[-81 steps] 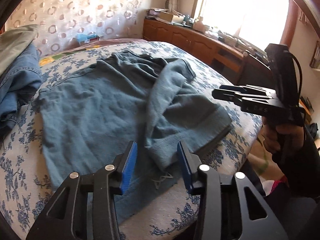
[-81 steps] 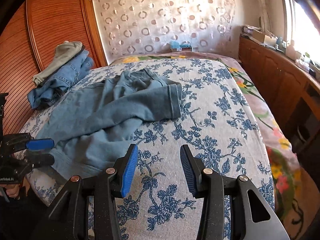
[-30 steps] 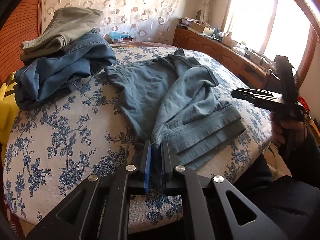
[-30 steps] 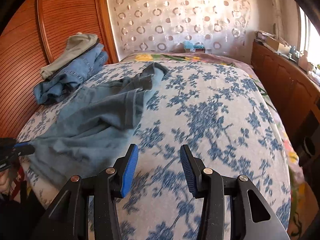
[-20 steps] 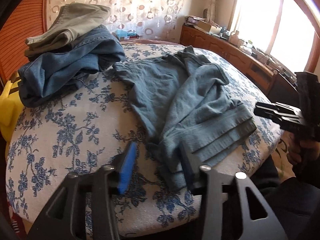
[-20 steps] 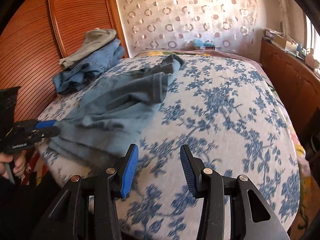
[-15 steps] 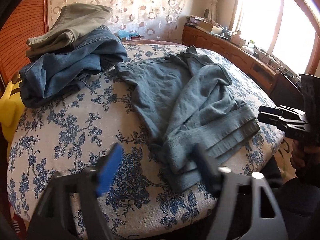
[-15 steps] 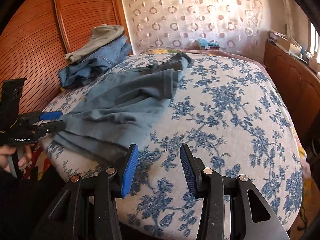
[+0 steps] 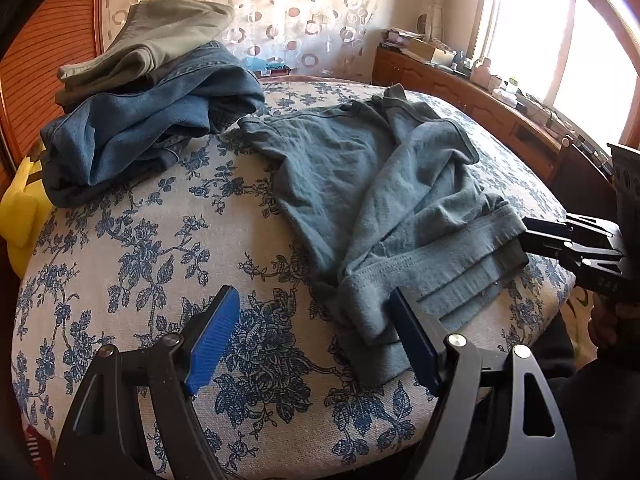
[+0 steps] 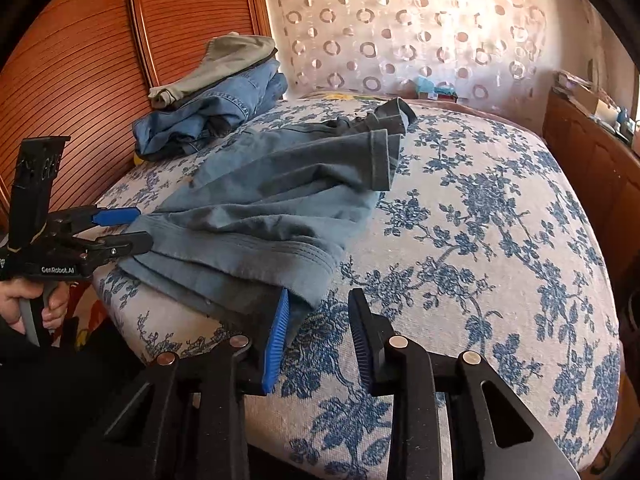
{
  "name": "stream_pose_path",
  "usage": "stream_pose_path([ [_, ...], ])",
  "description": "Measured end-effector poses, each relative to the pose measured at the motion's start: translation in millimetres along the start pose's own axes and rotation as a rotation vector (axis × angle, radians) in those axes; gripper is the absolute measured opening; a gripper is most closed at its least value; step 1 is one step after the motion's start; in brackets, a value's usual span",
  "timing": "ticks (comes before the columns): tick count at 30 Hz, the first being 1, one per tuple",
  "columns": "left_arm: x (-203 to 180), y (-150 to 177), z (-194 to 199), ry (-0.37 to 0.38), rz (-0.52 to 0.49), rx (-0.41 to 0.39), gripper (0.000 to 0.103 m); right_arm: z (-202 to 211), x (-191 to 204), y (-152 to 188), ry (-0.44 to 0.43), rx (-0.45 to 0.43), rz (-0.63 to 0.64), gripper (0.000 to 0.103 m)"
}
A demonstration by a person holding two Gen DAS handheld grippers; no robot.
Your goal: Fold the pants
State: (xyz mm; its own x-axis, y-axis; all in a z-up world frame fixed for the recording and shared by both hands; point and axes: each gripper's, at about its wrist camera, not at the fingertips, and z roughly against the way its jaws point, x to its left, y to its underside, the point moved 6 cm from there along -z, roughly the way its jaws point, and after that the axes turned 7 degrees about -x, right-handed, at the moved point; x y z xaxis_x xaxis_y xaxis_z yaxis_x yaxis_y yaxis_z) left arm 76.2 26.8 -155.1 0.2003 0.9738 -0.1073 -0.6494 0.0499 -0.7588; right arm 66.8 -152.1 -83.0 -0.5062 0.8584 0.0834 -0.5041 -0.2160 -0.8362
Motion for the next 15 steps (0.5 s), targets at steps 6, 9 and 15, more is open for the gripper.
stream_pose_path([
  [6, -1, 0, 0, -0.005, -0.007, -0.003, 0.078, 2, 5, -5, -0.010, -0.033, -0.012, 0.007],
  [9, -2, 0, 0, -0.006, -0.008, -0.006, 0.078, 8, 6, -5, -0.006, -0.049, -0.006, 0.002],
  [15, -1, 0, 0, -0.007, -0.007, -0.007, 0.078, 23, 6, -5, -0.020, -0.066, -0.014, 0.001],
])
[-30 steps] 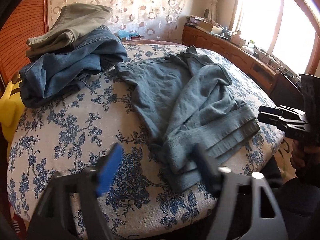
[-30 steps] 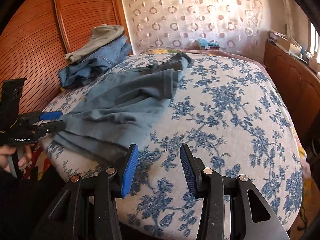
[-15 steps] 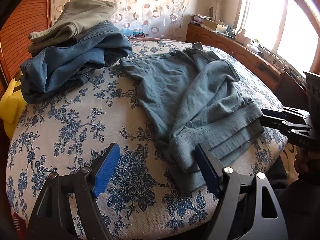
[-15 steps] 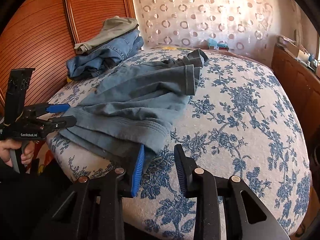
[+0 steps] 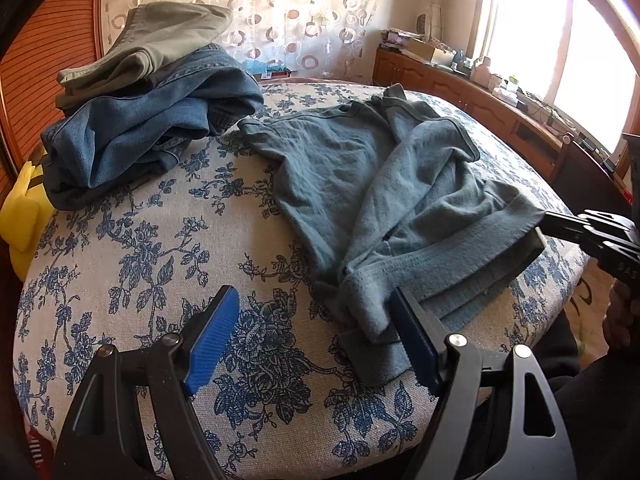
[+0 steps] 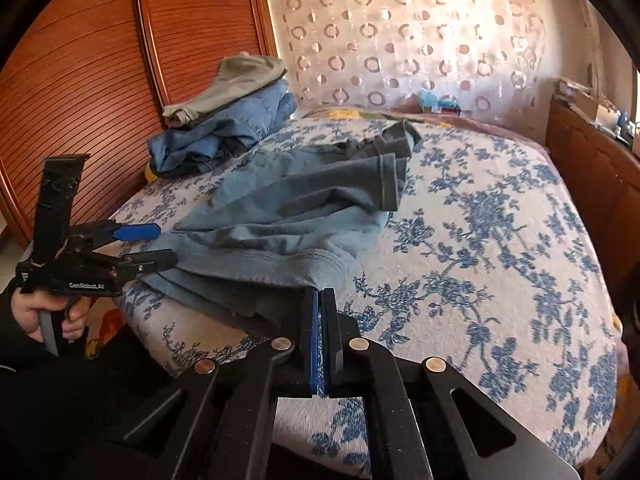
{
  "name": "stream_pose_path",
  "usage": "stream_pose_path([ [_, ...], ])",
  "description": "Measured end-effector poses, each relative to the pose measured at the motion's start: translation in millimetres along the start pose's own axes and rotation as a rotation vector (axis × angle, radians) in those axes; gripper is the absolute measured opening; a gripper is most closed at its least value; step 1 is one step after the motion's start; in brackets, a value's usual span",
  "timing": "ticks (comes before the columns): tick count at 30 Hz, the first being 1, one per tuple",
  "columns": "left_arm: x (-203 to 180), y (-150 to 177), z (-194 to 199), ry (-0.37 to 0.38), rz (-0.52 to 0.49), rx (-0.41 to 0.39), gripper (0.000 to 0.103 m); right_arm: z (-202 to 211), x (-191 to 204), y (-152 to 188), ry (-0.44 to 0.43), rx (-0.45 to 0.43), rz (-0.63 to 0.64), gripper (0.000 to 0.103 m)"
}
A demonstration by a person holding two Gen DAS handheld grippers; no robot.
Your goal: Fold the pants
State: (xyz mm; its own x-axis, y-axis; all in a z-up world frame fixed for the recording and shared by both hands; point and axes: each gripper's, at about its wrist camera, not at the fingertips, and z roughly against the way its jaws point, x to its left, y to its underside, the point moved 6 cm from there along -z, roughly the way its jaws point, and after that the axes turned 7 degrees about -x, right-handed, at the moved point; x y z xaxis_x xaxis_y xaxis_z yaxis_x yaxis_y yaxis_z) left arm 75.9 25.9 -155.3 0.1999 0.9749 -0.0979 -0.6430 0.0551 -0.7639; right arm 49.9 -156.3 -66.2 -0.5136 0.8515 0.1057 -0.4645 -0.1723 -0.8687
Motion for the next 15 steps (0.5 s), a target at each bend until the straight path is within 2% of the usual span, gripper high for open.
stream_pose_path([
  [15, 2, 0, 0, 0.003, 0.007, 0.002, 0.078, 15, 3, 20, -0.047, 0.080, -0.020, 0.001],
])
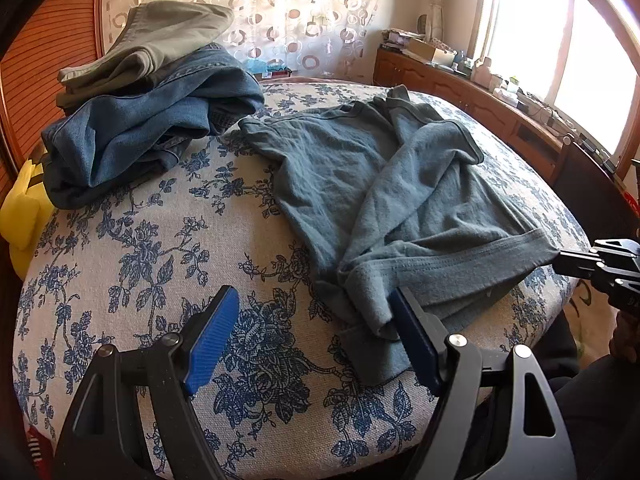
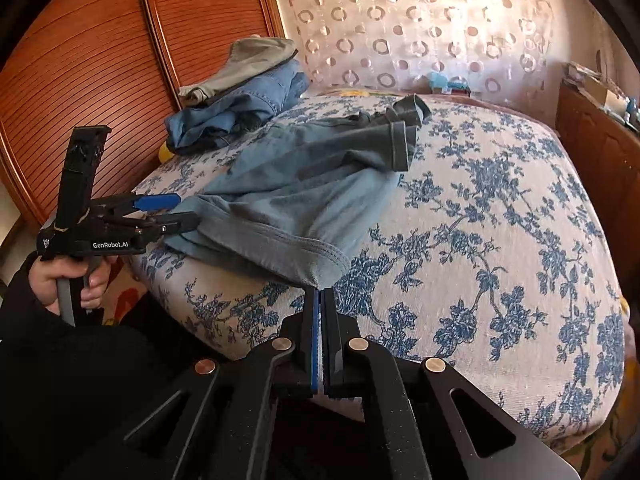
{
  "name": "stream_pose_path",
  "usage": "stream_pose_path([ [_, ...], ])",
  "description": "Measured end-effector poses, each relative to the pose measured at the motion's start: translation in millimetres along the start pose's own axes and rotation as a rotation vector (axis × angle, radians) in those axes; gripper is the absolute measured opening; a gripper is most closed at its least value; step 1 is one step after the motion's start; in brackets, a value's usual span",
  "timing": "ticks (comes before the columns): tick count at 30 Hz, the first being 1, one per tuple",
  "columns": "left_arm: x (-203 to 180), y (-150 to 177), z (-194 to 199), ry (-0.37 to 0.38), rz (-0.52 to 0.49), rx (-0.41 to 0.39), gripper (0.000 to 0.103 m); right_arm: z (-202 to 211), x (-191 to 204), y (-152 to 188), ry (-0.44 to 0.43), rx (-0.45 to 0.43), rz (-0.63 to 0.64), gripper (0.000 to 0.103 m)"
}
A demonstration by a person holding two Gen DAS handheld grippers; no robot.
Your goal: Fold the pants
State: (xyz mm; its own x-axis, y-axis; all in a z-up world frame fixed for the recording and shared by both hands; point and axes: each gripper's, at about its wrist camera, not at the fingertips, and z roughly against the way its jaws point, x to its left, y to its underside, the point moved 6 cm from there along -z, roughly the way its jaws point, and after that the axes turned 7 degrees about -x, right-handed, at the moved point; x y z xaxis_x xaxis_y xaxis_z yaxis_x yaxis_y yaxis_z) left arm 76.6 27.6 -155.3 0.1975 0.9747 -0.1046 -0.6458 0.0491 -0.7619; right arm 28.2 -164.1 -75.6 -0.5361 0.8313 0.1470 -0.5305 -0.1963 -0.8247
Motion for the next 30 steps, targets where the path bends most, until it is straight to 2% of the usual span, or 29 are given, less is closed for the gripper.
stream_pose_path([
  [6, 0, -3, 1, -0.003, 0.006, -0.006, 0.078, 11, -10, -10, 0.033, -0.050, -0.032, 0.002],
  [9, -2, -7, 5, 0.001, 0.007, -0.027, 0.078, 16, -18, -19, 0.066, -0.079, -0.032, 0.007],
  [12, -4, -13, 10, 0.006, 0.007, -0.055, 0.078, 15, -25, -31, 0.097, -0.105, -0.026, 0.016],
  [14, -5, -16, 12, 0.011, 0.005, -0.070, 0.078, 12, -29, -39, 0.112, -0.121, -0.024, 0.029],
  [16, -6, -18, 11, 0.024, 0.002, -0.069, 0.078, 7, -29, -45, 0.117, -0.132, -0.021, 0.034],
  [18, -8, -19, 8, 0.038, 0.002, -0.063, 0.078, -2, -29, -51, 0.126, -0.133, -0.014, 0.035],
  [30, 5, -10, -1, -0.019, 0.018, -0.037, 0.078, -63, -39, -79, 0.108, -0.057, -0.002, 0.035],
])
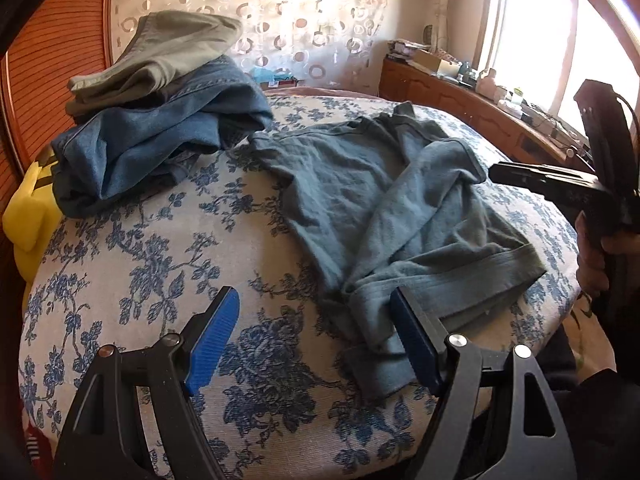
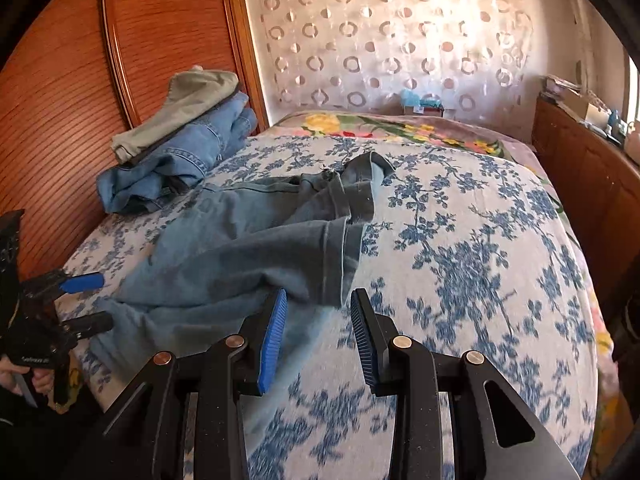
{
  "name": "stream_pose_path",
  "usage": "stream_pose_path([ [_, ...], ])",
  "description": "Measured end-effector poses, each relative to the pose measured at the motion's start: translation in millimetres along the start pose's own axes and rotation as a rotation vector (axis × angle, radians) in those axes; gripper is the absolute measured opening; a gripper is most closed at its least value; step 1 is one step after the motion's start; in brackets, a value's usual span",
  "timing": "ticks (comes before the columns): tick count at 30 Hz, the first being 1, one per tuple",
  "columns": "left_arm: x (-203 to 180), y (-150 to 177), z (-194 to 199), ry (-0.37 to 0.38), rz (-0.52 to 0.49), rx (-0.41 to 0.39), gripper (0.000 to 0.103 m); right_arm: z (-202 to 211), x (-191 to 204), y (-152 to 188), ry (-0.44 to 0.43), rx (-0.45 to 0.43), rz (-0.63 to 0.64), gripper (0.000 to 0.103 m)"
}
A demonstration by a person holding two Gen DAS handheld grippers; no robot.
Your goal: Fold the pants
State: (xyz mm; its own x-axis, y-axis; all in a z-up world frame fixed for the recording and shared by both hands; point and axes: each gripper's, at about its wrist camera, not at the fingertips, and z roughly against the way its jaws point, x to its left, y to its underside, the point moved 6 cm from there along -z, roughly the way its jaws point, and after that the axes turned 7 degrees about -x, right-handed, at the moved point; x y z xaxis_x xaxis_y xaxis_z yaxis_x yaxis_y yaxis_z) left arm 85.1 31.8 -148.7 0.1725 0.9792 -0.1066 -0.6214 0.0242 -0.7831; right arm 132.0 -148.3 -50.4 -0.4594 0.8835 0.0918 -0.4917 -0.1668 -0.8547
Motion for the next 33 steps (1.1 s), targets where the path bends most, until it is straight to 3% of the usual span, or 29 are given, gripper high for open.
stream_pose_path([
  [8, 5, 3, 6, 0.001, 0.003, -0.011, 0.078, -34, 1, -10, -0.018, 0.078, 0.025, 0.034],
  [9, 5, 3, 8, 0.001, 0.003, -0.012, 0.078, -37, 1, -12, -0.028, 0.083, 0.028, 0.029],
  [10, 6, 3, 9, 0.001, 0.004, -0.014, 0.078, -39, 3, -14, -0.043, 0.084, 0.037, 0.009],
  [11, 7, 3, 9, 0.001, 0.004, -0.015, 0.078, -41, 6, -17, -0.067, 0.088, 0.048, 0.005],
  [21, 14, 5, 15, -0.003, 0.022, -0.029, 0.078, -66, 39, -75, -0.097, 0.039, 0.164, 0.003],
  [33, 21, 6, 19, -0.003, 0.031, -0.036, 0.078, -124, 76, -121, -0.158, 0.040, 0.194, 0.003],
])
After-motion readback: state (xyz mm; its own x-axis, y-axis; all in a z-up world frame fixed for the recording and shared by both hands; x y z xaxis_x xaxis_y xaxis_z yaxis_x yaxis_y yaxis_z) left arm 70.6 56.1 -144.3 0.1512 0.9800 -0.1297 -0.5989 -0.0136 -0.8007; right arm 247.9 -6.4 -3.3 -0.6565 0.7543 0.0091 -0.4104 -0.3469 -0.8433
